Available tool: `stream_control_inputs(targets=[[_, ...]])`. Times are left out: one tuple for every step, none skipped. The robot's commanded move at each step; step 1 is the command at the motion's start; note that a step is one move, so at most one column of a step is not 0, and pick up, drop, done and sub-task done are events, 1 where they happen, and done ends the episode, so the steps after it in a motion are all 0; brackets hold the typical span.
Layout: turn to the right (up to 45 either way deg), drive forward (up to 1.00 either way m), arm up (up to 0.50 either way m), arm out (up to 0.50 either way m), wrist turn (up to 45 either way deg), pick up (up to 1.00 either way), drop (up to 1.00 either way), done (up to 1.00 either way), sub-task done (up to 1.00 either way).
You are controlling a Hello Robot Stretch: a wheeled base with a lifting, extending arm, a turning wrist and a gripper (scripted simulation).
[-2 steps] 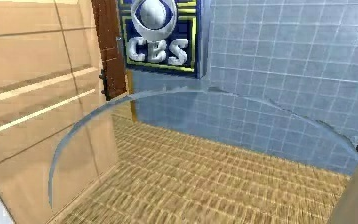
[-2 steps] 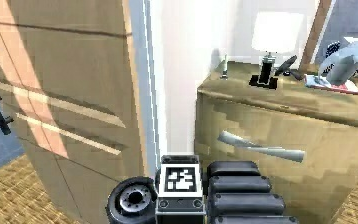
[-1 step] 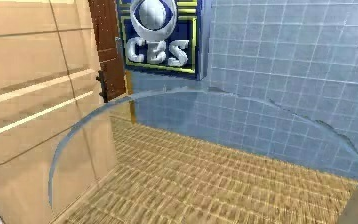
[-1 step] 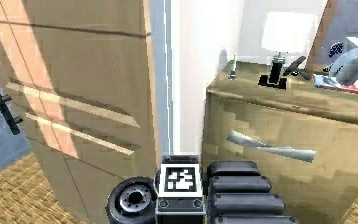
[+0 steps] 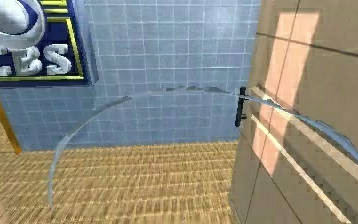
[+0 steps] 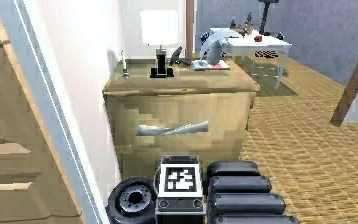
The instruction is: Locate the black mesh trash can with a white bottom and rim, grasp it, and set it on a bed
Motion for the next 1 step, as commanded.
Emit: stream_control_inputs(targets=[[0.0,0.95,0.00,0.00,0.0,0.00,0.00,0.00,0.00]])
